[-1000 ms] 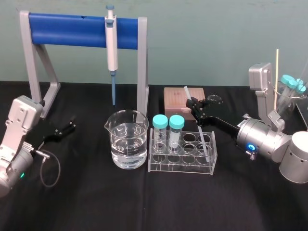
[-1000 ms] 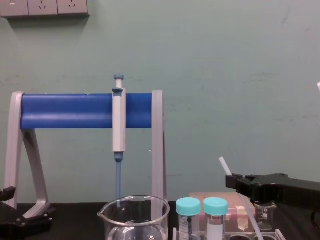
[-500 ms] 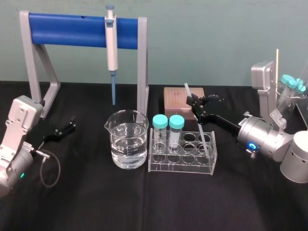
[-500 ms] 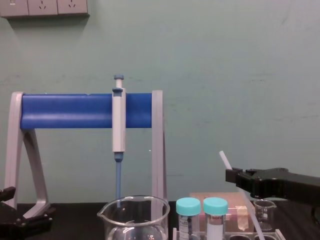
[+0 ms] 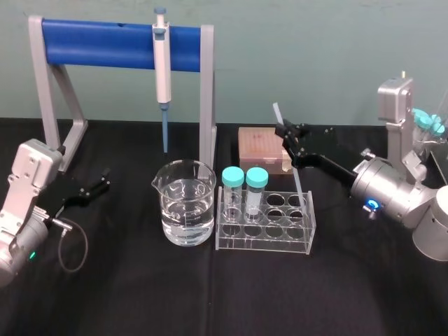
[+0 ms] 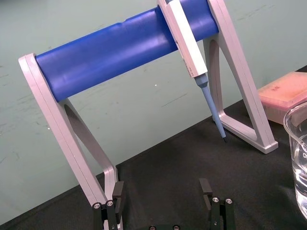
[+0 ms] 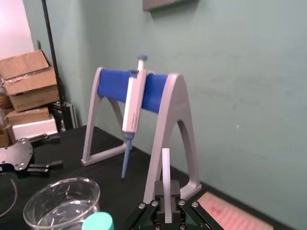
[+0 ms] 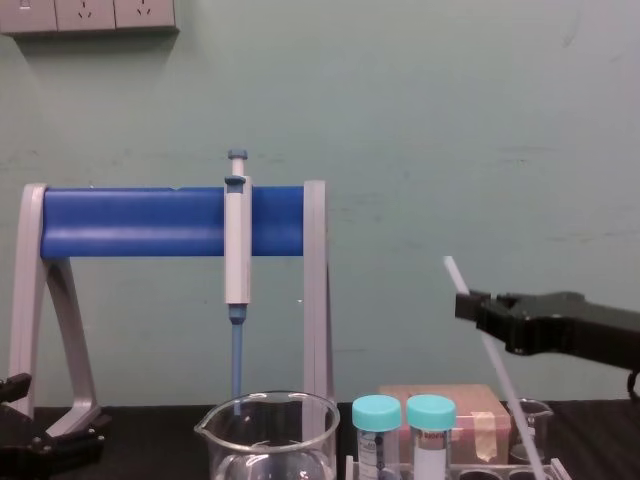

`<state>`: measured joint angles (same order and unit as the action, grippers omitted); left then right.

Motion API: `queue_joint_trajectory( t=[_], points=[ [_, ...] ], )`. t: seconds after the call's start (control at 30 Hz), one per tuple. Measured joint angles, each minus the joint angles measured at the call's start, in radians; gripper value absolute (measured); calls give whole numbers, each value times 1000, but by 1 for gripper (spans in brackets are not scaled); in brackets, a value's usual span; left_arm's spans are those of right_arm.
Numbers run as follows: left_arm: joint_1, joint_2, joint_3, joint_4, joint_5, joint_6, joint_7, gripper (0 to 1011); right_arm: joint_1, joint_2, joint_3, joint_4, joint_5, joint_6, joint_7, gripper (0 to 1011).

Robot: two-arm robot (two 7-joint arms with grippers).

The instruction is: Pick up the stirring rod with one hand, then place it down.

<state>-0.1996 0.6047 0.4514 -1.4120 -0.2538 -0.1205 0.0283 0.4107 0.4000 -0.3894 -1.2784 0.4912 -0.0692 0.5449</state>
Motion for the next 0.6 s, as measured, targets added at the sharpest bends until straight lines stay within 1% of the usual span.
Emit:
queue_joint_trajectory(
  t=[0.3,0.37,0.4,0.53,0.6],
  points=[
    [0,0,0,0,0,0,0,1000,-12,15,15,-55,-60,-85,-20,70],
    [0,0,0,0,0,0,0,1000,-18,18,24,-71,-91,-125,-33,70],
    [0,0,0,0,0,0,0,1000,-18,18,24,-71,-91,-125,-33,70],
    [0,0,0,0,0,0,0,1000,-26,20,34,-79,-137,-185,-51,70],
    [0,0,0,0,0,0,0,1001,-35,17,44,-76,-170,-251,-63,70]
  ],
)
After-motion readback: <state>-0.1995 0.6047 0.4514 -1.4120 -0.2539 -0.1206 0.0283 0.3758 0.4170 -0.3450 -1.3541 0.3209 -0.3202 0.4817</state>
